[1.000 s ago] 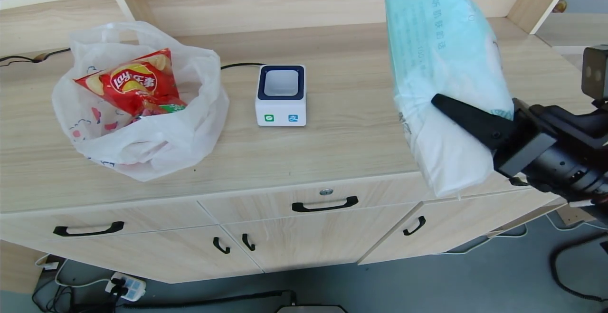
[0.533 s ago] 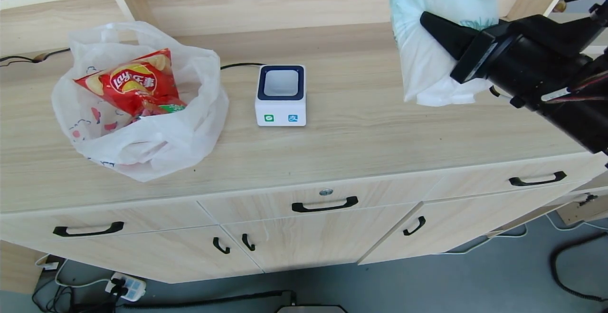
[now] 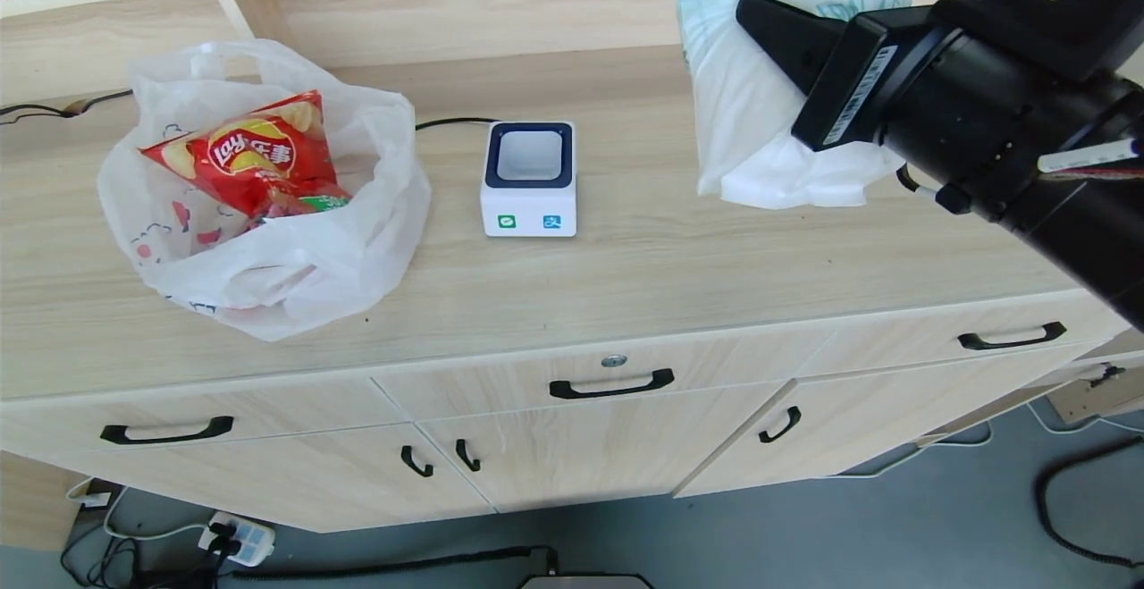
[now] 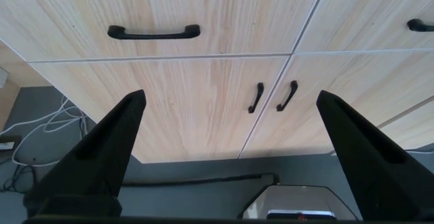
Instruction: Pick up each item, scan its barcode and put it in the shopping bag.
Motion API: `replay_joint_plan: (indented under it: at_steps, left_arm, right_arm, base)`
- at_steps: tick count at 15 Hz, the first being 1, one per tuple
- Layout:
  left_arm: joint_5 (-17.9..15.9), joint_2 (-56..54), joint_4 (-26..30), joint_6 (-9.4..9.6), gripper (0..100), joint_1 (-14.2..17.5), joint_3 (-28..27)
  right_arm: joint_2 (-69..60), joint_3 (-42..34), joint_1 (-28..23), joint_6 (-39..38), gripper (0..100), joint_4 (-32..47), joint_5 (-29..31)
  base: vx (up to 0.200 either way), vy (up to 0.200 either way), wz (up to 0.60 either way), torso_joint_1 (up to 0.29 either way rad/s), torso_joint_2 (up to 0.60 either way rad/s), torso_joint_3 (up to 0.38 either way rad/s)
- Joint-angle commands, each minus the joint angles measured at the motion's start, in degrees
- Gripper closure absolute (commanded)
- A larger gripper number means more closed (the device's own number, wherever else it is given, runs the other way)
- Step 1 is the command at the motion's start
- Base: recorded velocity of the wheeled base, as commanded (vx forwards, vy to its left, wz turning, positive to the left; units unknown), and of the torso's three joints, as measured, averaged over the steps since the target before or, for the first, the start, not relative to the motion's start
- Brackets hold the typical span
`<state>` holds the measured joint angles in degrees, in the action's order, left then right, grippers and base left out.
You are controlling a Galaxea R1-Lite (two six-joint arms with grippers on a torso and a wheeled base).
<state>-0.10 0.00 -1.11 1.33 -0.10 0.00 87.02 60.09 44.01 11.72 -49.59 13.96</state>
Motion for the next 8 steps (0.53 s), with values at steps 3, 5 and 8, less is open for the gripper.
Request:
replay_joint_plan:
  at_steps: [3,5,8]
  left_arm:
    - [0.01,0.09,-0.03,-0.01,0,0.01,0.00]
    - [0.01,0.09,-0.03,0.08,0,0.01,0.00]
    - [0.01,0.09,0.14,0.17,0,0.01,0.00]
  right_arm:
    - [-2.38,-4.19,-0.06,-0.03,100,-0.15,0.02]
    - [-4.31,-6.47,-0.15,-0.20,100,-0.15,0.02]
    - [-5.81,-9.11,-0.41,-0.73,100,-0.15,0.02]
  base:
    - [-0.200,0.000,0.00,0.012,0.01,0.002]
    - [-0.200,0.200,0.00,-0.015,0.00,0.005]
    - [-0.067,0.200,0.00,-0.006,0.00,0.002]
